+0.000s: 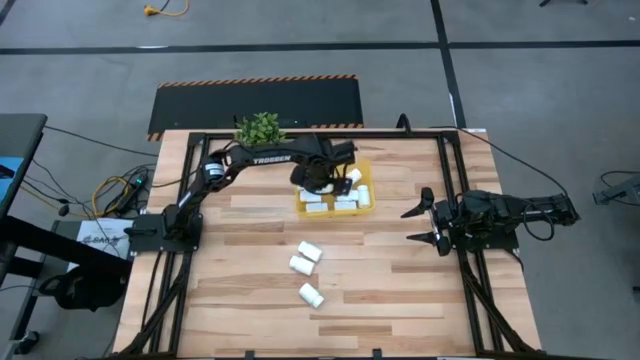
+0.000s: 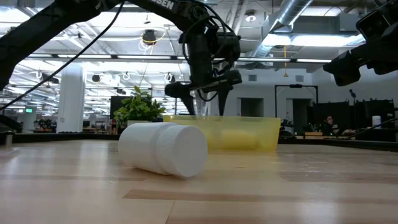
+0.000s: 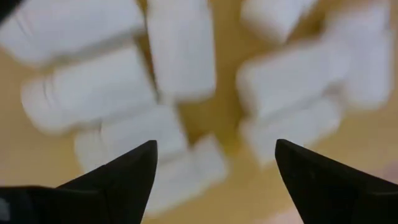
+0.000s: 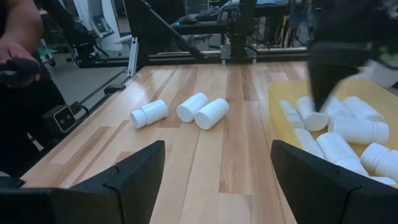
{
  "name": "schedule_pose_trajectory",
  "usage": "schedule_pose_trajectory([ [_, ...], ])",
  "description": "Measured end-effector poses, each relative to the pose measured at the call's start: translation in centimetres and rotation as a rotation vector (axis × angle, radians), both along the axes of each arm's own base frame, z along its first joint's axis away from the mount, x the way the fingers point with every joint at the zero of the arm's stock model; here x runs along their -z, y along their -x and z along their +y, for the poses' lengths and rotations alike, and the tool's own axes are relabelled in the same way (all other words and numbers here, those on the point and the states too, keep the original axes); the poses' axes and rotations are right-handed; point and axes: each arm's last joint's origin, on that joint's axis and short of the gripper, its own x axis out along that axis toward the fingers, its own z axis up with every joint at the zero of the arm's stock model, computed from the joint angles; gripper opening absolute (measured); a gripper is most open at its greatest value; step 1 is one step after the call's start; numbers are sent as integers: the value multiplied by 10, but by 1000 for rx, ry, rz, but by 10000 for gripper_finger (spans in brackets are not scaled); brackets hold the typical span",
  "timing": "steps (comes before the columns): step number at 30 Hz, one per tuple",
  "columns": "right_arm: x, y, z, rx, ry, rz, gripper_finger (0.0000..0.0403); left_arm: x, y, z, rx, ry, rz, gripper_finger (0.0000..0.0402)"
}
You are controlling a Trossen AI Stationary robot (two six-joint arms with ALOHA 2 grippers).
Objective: Pick and place pill bottles into a basket
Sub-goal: Put the white pill bottle into the yellow bin
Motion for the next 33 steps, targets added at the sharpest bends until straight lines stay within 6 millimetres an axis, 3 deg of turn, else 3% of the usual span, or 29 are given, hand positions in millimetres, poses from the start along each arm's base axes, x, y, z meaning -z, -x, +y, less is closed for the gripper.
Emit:
schedule_pose_trajectory([
  [7,0,0,0,0,0,0,286,1,15,-36,173,162,184,307],
  [17,0,0,0,0,0,0,286,-7,25,-103,48,139,423,307],
  [20,0,0,0,0,0,0,286,-20,28,-121,-33,102,407,307],
  [28,0,0,0,0,0,0,286,-77,55,-172,-337,-24,267,307],
  [33,0,0,0,0,0,0,286,-88,59,-193,-385,-14,192,306],
])
